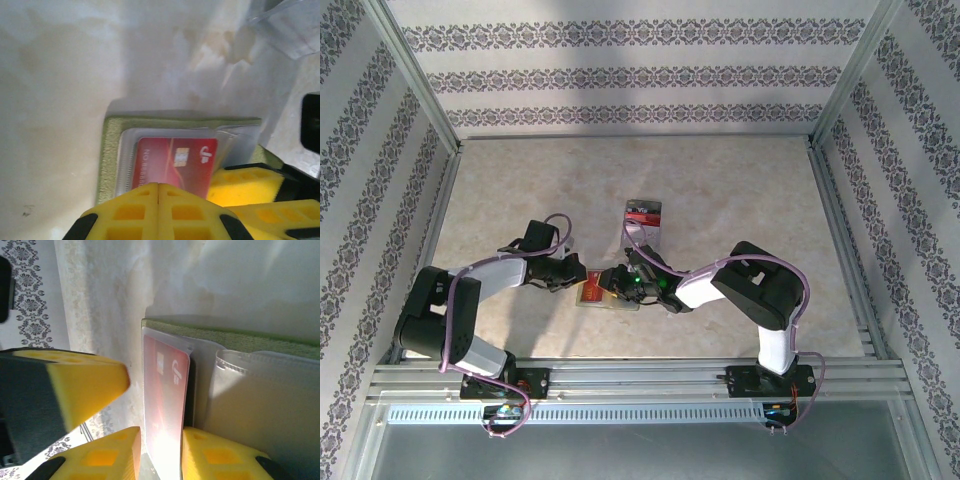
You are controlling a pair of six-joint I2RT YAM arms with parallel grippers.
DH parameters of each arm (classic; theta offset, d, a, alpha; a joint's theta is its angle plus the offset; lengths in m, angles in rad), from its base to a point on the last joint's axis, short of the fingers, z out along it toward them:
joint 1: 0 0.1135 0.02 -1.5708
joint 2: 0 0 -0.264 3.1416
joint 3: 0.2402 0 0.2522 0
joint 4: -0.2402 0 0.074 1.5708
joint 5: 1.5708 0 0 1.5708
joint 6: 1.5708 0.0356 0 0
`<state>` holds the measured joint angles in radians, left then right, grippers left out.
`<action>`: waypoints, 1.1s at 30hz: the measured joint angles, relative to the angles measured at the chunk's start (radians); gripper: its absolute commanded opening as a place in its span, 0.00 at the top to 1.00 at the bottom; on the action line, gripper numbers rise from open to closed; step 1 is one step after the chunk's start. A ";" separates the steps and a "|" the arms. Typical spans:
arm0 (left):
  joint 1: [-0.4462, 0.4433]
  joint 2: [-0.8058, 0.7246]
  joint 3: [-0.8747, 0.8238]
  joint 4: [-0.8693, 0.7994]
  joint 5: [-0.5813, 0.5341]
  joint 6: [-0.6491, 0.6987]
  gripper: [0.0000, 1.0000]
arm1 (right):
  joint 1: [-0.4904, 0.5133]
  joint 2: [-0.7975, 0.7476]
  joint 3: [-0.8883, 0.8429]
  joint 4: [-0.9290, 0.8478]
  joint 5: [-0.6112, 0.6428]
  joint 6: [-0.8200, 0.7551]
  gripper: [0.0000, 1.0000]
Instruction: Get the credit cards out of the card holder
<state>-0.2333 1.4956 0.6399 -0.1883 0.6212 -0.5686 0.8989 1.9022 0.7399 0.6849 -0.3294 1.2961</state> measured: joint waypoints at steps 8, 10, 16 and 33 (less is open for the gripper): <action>0.000 0.000 0.000 -0.024 -0.034 0.024 1.00 | 0.000 0.000 0.000 -0.004 0.000 -0.004 0.76; 0.000 0.000 -0.001 -0.036 -0.049 0.034 1.00 | 0.000 0.000 0.000 -0.007 0.000 -0.010 0.76; 0.000 0.000 -0.005 -0.041 -0.058 0.042 1.00 | 0.000 -0.001 0.000 -0.007 -0.001 -0.011 0.76; 0.000 0.000 -0.029 -0.002 -0.047 0.042 1.00 | 0.000 -0.036 -0.024 -0.008 -0.008 -0.023 0.78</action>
<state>-0.2333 1.4952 0.6106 -0.1898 0.5743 -0.5266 0.8989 1.8664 0.7155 0.6765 -0.3378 1.2728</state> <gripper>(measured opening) 0.057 0.220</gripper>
